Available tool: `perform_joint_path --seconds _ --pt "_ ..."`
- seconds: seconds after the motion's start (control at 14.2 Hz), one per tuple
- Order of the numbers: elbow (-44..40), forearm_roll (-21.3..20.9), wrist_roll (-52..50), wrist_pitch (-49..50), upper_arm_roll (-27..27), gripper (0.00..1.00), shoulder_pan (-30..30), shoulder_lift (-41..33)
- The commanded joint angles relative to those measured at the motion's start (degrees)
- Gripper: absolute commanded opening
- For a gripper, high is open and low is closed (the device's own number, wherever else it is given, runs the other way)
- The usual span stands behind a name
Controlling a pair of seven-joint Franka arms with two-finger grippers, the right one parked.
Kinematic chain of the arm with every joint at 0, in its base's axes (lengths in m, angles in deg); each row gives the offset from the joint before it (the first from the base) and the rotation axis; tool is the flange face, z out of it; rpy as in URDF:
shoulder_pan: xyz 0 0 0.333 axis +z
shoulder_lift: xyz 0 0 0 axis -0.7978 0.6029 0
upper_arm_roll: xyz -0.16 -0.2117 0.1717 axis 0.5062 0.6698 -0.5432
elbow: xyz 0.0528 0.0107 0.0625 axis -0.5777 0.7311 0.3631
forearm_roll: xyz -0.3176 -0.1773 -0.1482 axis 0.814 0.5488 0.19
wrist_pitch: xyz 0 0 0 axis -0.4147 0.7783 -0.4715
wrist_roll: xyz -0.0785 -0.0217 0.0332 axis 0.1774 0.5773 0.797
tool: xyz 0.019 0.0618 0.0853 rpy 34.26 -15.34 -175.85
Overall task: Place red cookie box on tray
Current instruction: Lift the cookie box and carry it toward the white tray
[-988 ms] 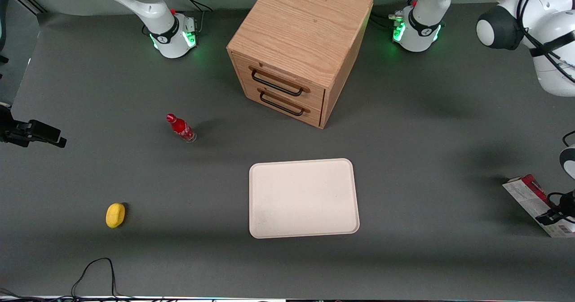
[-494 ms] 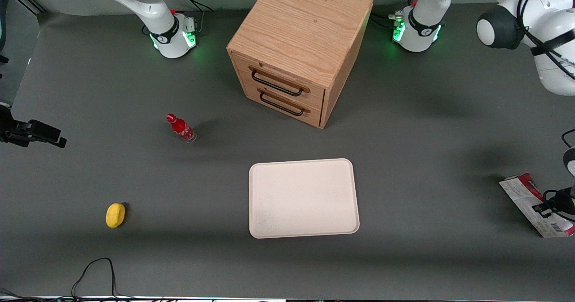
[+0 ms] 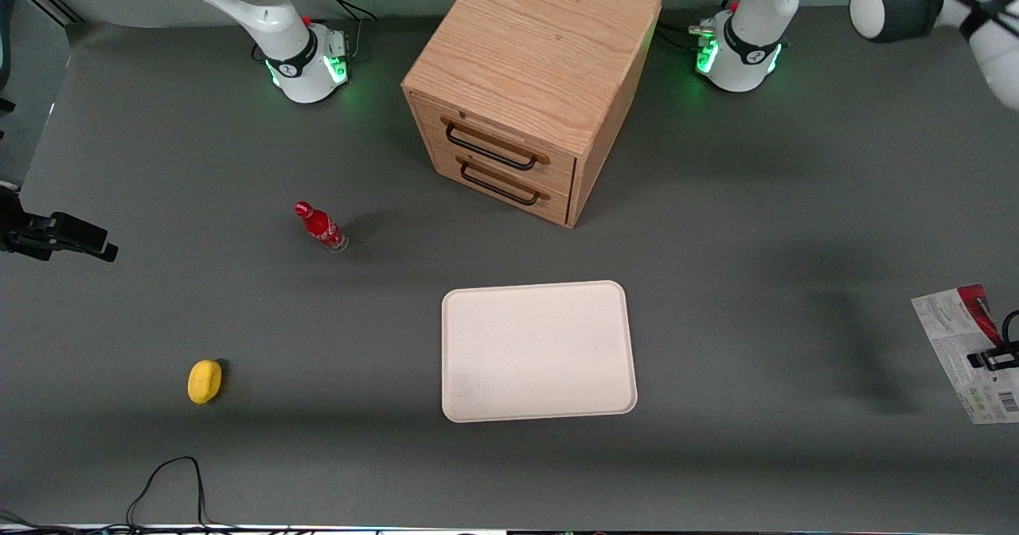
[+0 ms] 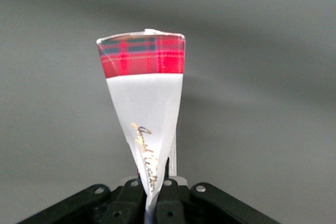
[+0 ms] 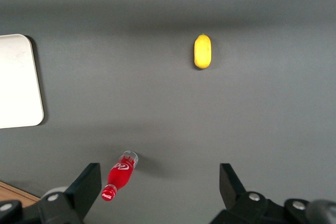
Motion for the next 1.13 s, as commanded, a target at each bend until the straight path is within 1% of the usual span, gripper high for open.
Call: perform_joint_path --seconds 0.0,0.21,0.28,0.42,0.49,0.64,0.78,0.92,1.06 --pt "1.91 -2.59 0.74 6.26 -0.31 0.00 -6.13 -7.25" --pt "1.65 -3.47 -0.75 8.91 5.65 0.00 -8.95 -10.68" --pt "1.73 -5.30 -2.58 9.79 8.37 0.00 -9.48 -11.65" --pt "1.73 -12.66 -11.34 10.32 17.14 0.00 -10.89 -12.18" --pt "1.82 -14.79 -16.96 10.15 21.54 0.00 -11.15 -12.10" --pt "2.52 -16.73 -27.25 7.70 27.53 0.00 -12.81 -10.87" --pt "4.62 -21.38 -33.77 0.95 30.79 0.00 -15.28 -8.94" --pt "8.49 -23.85 -38.44 -6.78 31.51 0.00 -17.12 -6.84" --pt "10.08 -25.70 -42.22 -11.54 31.51 0.00 -18.53 -2.98"
